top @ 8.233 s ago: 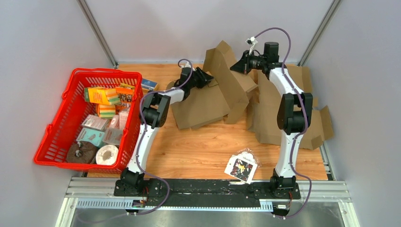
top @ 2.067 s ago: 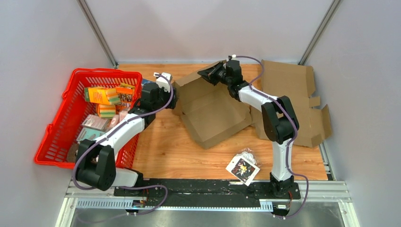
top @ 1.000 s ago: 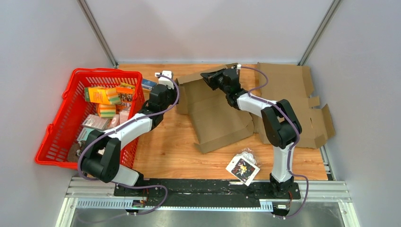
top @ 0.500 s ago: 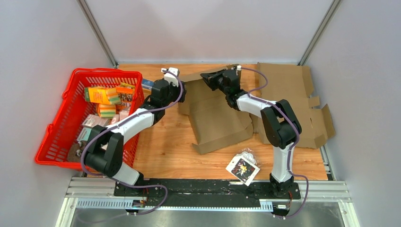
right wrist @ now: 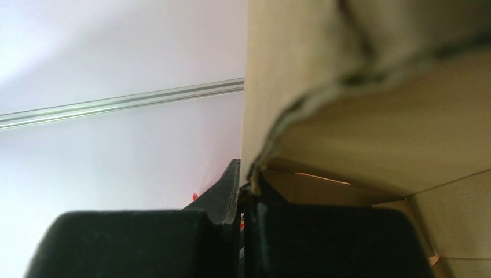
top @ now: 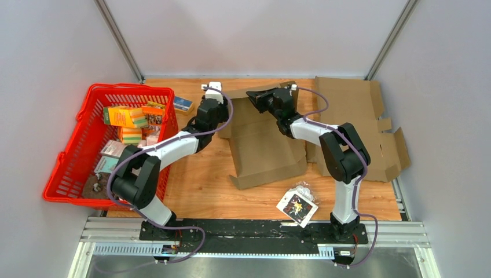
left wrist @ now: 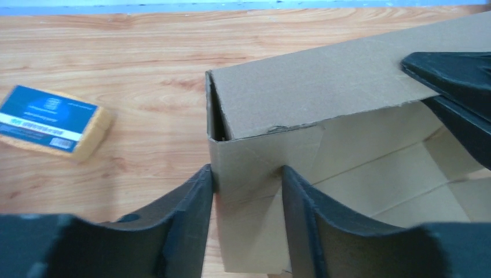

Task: Fold the paper box

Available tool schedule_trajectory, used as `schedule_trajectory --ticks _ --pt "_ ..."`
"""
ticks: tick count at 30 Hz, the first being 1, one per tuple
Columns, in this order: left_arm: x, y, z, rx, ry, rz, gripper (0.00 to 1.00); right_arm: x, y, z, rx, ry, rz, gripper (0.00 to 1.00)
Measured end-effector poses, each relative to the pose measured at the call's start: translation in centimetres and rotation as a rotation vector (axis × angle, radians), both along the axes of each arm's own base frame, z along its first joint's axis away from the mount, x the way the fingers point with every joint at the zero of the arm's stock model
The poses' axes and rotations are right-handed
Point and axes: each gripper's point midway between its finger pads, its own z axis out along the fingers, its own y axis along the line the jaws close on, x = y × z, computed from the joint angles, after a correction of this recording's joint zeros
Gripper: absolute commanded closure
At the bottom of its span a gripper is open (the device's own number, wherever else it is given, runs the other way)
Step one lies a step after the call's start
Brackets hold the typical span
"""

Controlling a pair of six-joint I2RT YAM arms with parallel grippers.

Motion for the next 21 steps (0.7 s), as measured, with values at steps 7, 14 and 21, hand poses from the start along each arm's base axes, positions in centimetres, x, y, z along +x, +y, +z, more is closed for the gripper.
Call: schedule_trajectory --ticks 7,14,21 --pt "-0.9 -0.8 -0.3 -0.084 0.025 -0.192 0.39 -0.1 -0.3 0.0 -0.011 -0.011 0.038 1.0" --pt "-4.5 -0.6 -0.4 -0.115 0.12 -0.278 0.34 -1.2 0.3 0.2 -0.019 -0.018 0.132 1.0" --pt "-8.9 0.1 1.1 -0.16 0.166 -0.277 0.47 -1.2 1.1 0.9 -0.016 -0.008 0.18 1.0"
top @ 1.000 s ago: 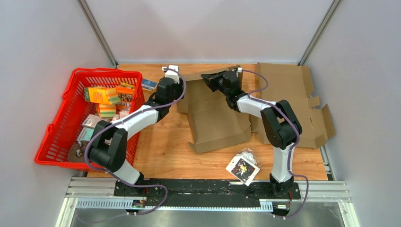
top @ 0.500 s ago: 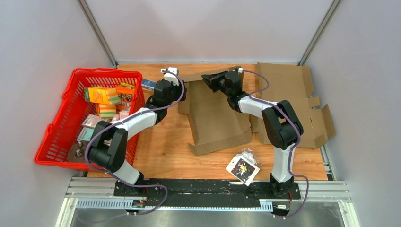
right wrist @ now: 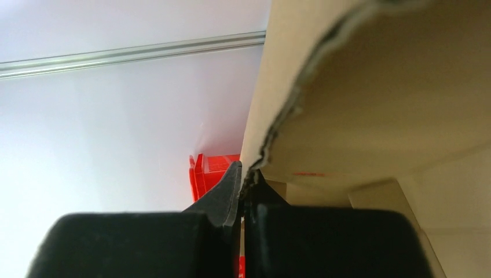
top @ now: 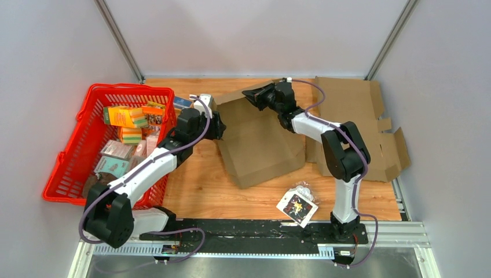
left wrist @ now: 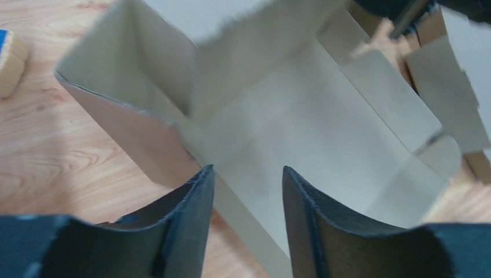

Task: Fold the paper box

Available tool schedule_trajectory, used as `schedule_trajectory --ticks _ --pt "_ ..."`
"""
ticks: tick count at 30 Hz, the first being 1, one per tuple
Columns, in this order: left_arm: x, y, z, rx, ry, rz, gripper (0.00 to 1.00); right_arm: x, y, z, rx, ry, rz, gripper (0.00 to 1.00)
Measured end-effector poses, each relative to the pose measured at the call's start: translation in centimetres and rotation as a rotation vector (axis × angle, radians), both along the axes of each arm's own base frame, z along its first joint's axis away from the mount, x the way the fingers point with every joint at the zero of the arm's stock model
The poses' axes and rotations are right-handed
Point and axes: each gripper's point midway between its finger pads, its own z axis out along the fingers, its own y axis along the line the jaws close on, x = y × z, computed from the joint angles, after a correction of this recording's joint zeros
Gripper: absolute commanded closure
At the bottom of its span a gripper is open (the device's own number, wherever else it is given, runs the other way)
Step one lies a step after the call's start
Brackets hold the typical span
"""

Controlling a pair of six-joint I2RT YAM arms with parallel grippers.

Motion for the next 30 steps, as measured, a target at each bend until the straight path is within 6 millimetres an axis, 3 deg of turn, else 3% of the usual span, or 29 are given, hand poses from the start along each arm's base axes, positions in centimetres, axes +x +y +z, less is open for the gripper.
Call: schedule_trajectory --ticks 6,8,10,14,19,23,26,30 --pt "-3.5 -2.4 0.6 0.039 -0.001 -0.106 0.5 2.0 -0.1 2.0 0.014 -0.03 -0.019 1.0" --pt "-4.1 -2.8 0.9 0.044 -0.009 -0.123 0.56 2.5 -0.5 2.2 0.015 -0.033 -0.028 1.0" --pt "-4.2 -2.7 0.8 0.057 0.002 -0.106 0.66 2.8 -0.9 2.0 0.012 -0.028 -0.038 1.0" --pt "-2.6 -2.4 -0.2 0.087 0.068 -0.032 0.73 3.2 -1.5 1.7 0.007 -0.017 -0.051 1.0" --pt "-0.8 -3.1 -5.1 0.111 0.178 0.025 0.74 3.4 -1.9 1.6 0.016 -0.022 -0.058 1.0" --pt "0.1 -3.5 -9.2 0.13 0.251 0.06 0.85 3.5 -1.8 1.2 0.042 -0.026 -0.054 1.0" --pt "0.2 -2.8 -11.1 0.149 0.316 0.128 0.84 3.8 -1.8 0.4 0.051 -0.016 -0.046 1.0" --pt "-0.3 -1.7 -12.1 0.144 0.357 0.216 0.79 3.9 -1.8 0.6 0.062 -0.025 -0.042 1.0"
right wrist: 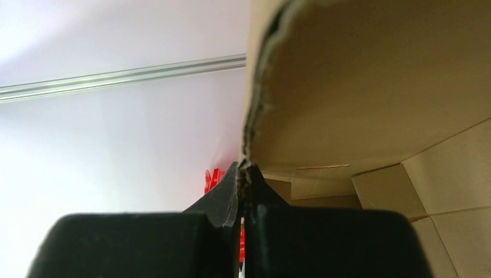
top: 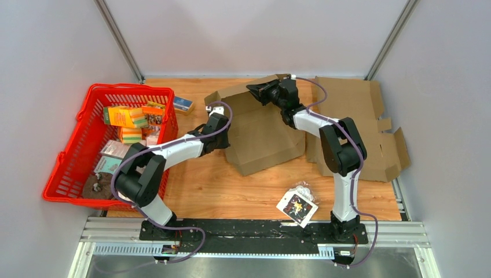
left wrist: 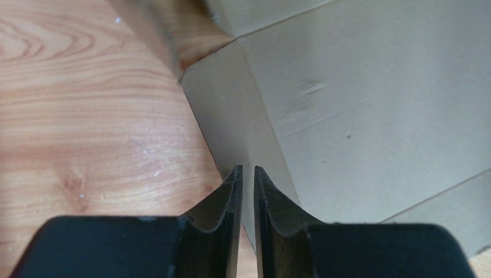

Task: Fold the paper box

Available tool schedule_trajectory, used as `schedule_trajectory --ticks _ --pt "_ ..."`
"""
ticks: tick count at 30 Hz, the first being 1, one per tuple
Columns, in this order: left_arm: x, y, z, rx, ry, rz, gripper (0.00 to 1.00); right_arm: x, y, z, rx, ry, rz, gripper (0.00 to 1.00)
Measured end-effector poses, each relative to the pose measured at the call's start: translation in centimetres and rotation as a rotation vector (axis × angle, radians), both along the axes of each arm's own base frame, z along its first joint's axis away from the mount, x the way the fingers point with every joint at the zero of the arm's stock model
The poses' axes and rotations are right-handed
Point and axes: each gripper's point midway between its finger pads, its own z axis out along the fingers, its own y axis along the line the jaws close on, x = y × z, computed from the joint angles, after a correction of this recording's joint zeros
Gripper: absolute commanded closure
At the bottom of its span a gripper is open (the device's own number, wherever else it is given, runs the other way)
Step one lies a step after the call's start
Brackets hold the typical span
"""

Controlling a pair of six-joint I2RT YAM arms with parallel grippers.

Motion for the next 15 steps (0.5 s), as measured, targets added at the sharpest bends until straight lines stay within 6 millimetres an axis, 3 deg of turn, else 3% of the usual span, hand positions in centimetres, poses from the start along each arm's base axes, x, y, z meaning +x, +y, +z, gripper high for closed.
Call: schedule_trajectory --ticks 9,12,15 --pt "0.6 0.8 -2.9 0.065 0.104 0.078 0.76 0.0 -0.3 -0.4 0.017 0.004 0.009 1.0" --pt "0.6 1.1 -3.6 0.086 0.11 0.091 0.69 -0.4 -0.5 -0.9 0.03 -0.003 0.015 1.0" --pt "0.8 1.1 -3.5 0.085 0.097 0.088 0.51 -0.6 -0.6 -0.9 0.036 -0.018 0.017 1.0"
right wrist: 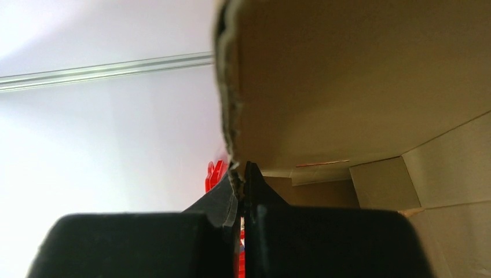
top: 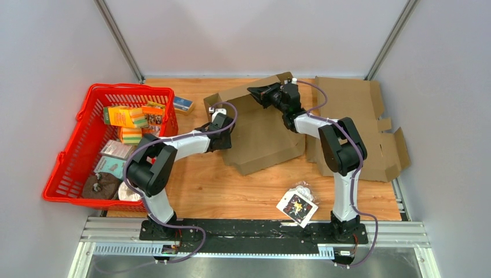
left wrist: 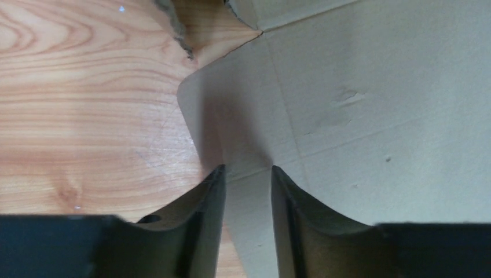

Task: Fold the paper box

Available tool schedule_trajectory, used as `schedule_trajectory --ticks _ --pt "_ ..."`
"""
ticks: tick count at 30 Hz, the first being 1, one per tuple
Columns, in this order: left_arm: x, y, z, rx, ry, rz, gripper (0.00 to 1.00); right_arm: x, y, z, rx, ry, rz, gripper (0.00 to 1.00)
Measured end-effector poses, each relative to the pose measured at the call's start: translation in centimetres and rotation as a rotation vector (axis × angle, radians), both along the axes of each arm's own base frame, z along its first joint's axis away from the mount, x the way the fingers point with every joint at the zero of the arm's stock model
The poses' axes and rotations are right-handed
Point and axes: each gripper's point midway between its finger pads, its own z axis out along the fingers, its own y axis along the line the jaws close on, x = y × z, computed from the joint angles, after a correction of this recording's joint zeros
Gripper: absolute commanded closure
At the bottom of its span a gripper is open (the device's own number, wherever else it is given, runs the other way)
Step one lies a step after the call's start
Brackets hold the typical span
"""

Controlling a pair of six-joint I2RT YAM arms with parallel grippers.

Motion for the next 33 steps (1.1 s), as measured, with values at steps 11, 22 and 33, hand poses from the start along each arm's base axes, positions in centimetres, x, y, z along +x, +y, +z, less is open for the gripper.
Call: schedule_trajectory --ticks 11,22,33 --pt "1.1 2.5 8.1 0.135 -0.223 -0.081 0.4 -0.1 -0.1 0.0 -0.002 -0.02 0.0 1.0" --pt "4.4 4.8 11.8 0.262 -0.294 -0.169 0.67 -0.2 -0.2 0.0 -0.004 -0.033 0.001 1.0" --pt "2.6 4.9 9.2 0.239 -0.254 -0.287 0.27 -0.2 -0.2 0.0 -0.004 -0.04 0.001 1.0"
